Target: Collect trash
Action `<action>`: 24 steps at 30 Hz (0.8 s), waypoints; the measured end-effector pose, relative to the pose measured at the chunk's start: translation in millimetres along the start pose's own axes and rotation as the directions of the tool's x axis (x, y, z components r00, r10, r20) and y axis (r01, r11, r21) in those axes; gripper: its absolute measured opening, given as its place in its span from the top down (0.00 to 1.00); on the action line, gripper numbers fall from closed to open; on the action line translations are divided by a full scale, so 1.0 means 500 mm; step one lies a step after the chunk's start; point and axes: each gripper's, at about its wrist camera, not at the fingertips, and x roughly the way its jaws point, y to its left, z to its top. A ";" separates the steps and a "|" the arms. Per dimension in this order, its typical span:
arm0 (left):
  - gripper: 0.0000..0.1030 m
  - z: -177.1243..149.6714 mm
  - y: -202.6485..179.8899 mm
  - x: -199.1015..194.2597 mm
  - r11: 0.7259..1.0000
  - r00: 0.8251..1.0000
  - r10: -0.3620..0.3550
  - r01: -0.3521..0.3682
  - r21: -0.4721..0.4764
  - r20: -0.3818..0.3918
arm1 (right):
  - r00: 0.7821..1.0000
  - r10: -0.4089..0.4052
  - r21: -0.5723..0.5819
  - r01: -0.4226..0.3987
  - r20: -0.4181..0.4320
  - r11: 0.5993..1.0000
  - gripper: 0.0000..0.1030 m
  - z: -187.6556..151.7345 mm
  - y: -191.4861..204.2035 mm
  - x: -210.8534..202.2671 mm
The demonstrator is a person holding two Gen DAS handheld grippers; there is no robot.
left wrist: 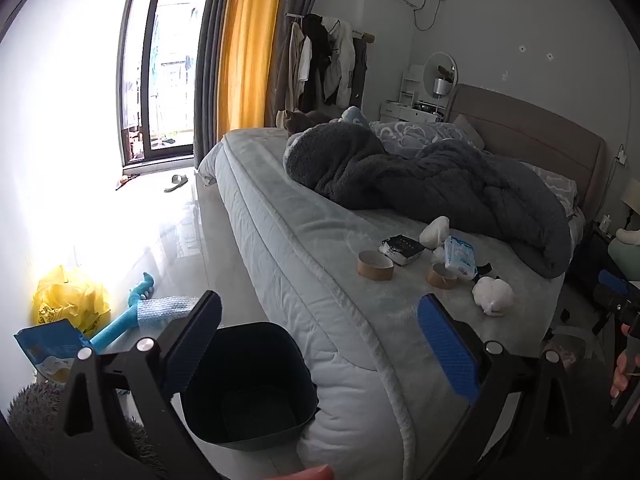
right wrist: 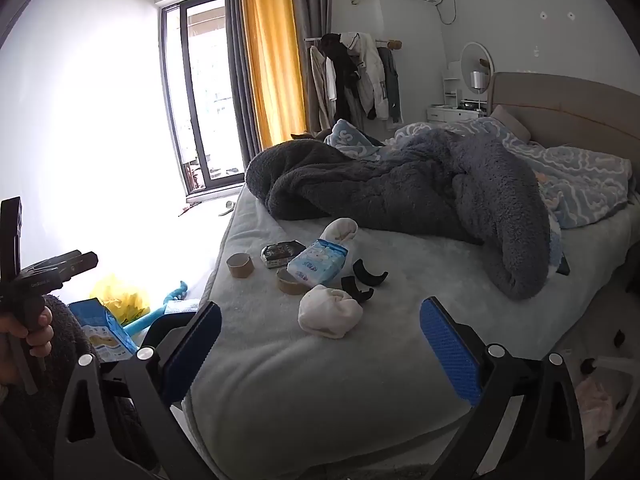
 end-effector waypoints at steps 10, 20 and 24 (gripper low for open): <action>0.03 0.001 0.000 0.001 1.000 1.000 -0.003 0.003 -0.003 -0.001 | 1.000 0.001 -0.004 -0.001 -0.002 1.000 0.02 0.001 0.005 0.002; 0.03 -0.002 0.001 0.005 1.000 1.000 -0.015 0.015 -0.010 -0.002 | 1.000 0.002 -0.001 -0.002 0.001 1.000 0.02 0.000 0.004 -0.001; 0.03 -0.002 0.001 0.005 1.000 1.000 -0.018 0.017 -0.010 -0.005 | 1.000 0.003 0.000 -0.003 0.002 1.000 0.02 0.000 0.004 -0.001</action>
